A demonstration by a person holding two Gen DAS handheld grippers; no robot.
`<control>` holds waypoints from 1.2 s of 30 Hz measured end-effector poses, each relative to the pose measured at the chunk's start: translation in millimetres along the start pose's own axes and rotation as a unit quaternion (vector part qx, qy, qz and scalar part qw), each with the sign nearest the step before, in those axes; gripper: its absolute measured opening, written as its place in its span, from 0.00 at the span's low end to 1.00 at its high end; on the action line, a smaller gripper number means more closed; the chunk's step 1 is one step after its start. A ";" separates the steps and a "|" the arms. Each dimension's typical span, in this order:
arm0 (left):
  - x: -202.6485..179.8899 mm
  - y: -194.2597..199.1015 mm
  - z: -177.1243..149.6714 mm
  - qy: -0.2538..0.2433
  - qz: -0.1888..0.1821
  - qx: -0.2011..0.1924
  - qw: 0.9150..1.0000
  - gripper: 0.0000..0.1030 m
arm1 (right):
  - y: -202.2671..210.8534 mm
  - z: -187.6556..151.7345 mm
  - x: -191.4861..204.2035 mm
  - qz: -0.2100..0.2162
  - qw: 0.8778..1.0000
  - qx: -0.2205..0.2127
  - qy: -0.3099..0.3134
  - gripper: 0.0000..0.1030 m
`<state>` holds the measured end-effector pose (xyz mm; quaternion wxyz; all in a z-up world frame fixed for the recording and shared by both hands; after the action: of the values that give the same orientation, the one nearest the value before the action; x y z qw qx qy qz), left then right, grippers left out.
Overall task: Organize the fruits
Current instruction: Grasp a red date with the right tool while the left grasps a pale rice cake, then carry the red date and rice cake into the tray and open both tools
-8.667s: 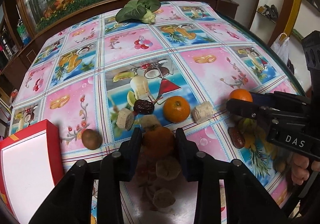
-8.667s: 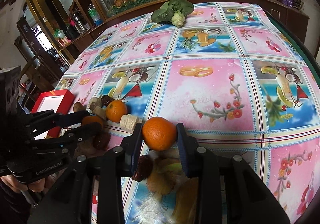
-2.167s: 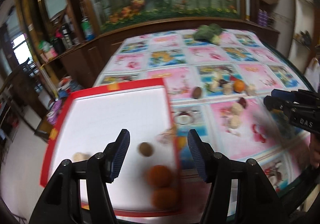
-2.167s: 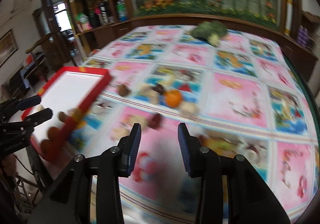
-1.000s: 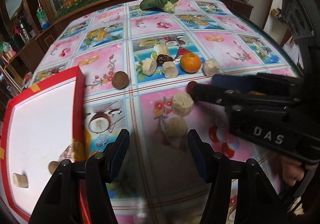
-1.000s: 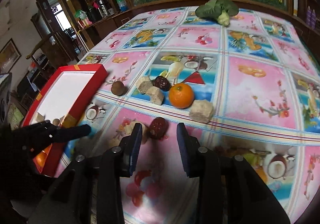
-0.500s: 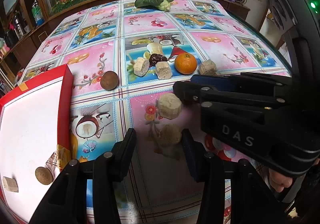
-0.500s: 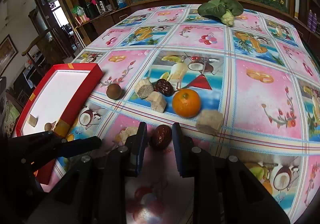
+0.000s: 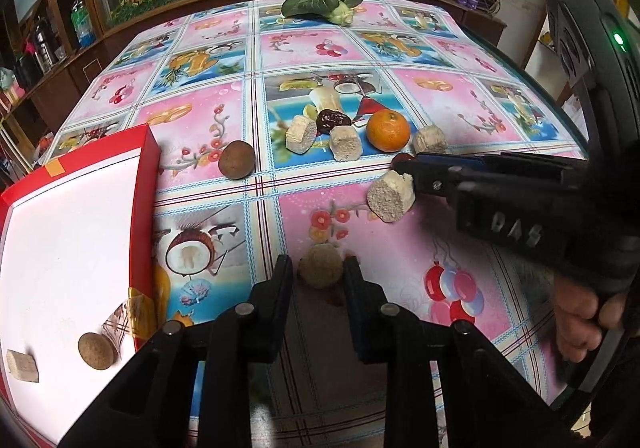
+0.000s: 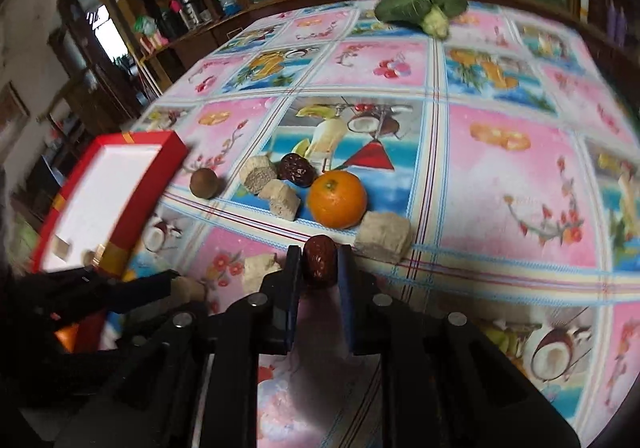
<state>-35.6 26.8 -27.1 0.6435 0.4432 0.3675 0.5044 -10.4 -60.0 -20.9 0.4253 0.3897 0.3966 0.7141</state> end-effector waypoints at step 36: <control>26.2 47.3 -12.8 0.046 0.036 -0.079 0.995 0.22 | 32.2 4.2 4.2 0.016 0.996 -0.092 -0.001 0.19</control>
<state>-56.9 59.5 12.4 0.6401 0.3807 0.3395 0.5745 -17.6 -65.6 10.5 0.4479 0.3561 0.3225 0.7541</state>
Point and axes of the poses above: each gripper's, at about its wrist camera, not at the fingertips, and y roughly against the way its jaws point, x to its left, z to its top, the point moved 5 cm from there along -y, roughly the way its jaws point, and after that the axes turned 13 degrees about x, right-handed, at the moved point
